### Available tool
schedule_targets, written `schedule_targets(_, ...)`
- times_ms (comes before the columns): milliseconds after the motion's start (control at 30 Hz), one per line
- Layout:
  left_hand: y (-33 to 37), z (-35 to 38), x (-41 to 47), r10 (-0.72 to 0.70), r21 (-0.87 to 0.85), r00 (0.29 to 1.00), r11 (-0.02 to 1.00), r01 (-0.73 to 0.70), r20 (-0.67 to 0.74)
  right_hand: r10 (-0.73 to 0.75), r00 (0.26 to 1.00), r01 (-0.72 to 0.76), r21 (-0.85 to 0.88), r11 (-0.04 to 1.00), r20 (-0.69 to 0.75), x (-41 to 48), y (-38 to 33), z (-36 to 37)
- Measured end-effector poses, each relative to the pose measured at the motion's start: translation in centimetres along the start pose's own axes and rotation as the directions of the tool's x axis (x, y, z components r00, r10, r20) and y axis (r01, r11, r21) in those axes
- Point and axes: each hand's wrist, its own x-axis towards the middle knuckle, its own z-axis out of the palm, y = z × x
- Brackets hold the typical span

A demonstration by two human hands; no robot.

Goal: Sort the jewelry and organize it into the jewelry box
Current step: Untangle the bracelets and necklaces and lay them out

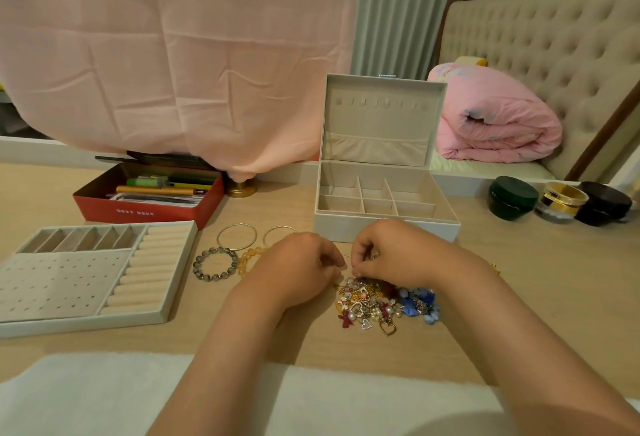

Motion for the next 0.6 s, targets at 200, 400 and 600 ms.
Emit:
schedule_targets(200, 0.7, 0.5, 0.1, -0.015, -0.397, 0.999, 0.918, 0.000, -0.036, 0.035, 0.990, 0.042, 0.525, 0.850, -0.136, -0.9, 0.5, -1.9)
schedule_targets(400, 1.8, 0.0, -0.2, -0.049, -0.787, 0.999, 0.616, 0.014, -0.021, 0.075, 0.978, 0.108, 0.785, 0.610, -0.193, -1.0, 0.1, -2.6)
schedule_targets(600, 1.6, -1.4, -0.4, 0.066, -0.849, 0.994, 0.527, 0.038, 0.085, 0.096, 0.971, 0.164, 0.898, 0.408, -0.221, -0.5, 0.5, -2.9)
